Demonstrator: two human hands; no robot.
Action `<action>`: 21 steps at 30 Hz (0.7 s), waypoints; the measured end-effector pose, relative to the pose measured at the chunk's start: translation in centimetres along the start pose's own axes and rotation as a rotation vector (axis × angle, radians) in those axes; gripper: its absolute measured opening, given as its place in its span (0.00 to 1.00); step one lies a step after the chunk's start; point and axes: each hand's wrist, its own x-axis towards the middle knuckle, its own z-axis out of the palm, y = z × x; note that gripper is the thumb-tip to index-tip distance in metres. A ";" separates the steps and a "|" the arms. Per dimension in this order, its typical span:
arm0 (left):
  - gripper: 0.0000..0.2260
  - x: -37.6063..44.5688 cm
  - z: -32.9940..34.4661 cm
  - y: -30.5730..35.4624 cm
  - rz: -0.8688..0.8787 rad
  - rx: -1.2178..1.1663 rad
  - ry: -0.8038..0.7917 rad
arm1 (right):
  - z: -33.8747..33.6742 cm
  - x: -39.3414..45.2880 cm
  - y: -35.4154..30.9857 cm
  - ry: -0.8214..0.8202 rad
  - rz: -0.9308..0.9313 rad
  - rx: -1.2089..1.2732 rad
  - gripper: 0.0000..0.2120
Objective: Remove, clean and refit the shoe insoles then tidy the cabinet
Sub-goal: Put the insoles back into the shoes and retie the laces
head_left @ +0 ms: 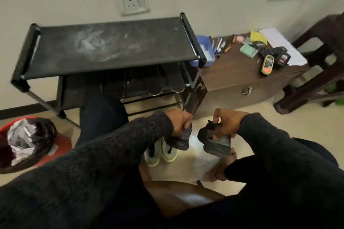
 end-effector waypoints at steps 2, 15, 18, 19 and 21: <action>0.16 -2.7 -2.4 1.3 0.011 -0.008 0.051 | -0.9 -3.2 -0.9 0.021 -0.043 -0.052 0.24; 0.22 -20.9 -15.6 11.4 0.141 0.113 0.472 | -8.9 -23.6 -5.3 0.466 -0.337 -0.376 0.30; 0.18 -22.9 -17.0 12.2 0.164 0.155 0.569 | -10.6 -25.2 -5.4 0.597 -0.388 -0.395 0.32; 0.17 -23.2 -17.3 12.2 0.176 0.168 0.602 | -11.1 -25.4 -5.7 0.622 -0.409 -0.393 0.31; 0.15 -23.1 -17.4 11.9 0.176 0.201 0.656 | -11.5 -25.2 -6.2 0.661 -0.448 -0.364 0.29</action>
